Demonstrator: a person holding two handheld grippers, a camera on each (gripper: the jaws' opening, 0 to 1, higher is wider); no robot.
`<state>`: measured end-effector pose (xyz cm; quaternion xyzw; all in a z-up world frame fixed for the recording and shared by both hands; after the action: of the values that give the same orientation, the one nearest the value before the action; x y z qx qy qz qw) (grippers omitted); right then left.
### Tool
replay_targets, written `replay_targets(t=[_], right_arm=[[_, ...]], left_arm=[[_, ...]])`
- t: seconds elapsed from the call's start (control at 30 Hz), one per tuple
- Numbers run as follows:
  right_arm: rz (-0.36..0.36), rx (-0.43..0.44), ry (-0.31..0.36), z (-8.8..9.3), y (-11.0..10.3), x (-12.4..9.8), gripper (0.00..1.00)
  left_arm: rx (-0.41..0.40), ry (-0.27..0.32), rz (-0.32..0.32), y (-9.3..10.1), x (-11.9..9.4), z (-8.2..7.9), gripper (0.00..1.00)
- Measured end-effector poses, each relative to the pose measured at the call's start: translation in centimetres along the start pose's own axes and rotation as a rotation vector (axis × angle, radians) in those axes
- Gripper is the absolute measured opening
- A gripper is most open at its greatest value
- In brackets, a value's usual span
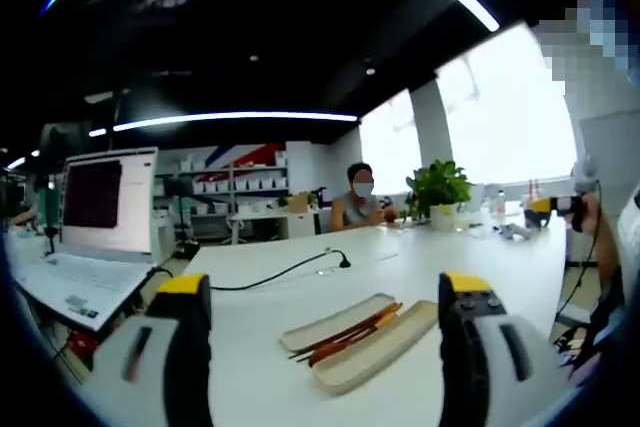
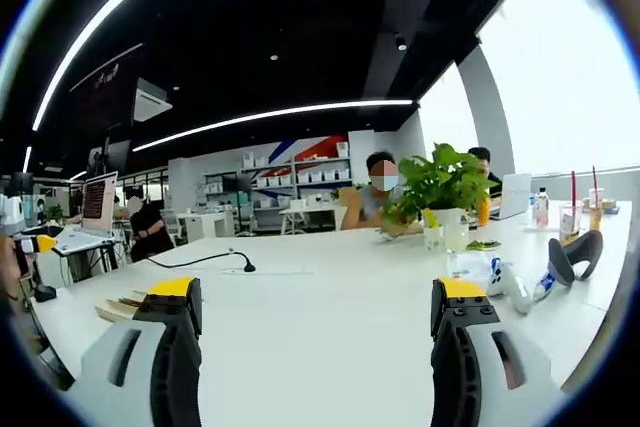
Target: Arrange the utensils inside the cutlery case until each visible utensil rests in its matching compartment.
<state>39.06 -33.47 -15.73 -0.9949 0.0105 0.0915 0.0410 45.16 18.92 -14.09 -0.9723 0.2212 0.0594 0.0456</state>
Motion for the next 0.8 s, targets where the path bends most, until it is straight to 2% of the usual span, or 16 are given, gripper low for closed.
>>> replay_targets(t=[0.8], right_arm=[[-0.021,0.013,-0.008,0.17,-0.54,0.42,0.99]], left_arm=[[-0.003,-0.005,0.014,0.33,0.5,0.13,1.0]])
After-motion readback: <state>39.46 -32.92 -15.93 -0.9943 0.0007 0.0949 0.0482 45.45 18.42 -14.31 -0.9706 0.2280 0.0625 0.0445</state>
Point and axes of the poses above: the point that each gripper's makers call its tool centre point, and the gripper's own axes: x roughly forward along the fingers, y roughly to its right, z roughly out of its underside, the point moved 5 cm from there along -x, roughly backward along the fingers, and after that the axes turned 12 degrees about -y, right-handed, at the moved point
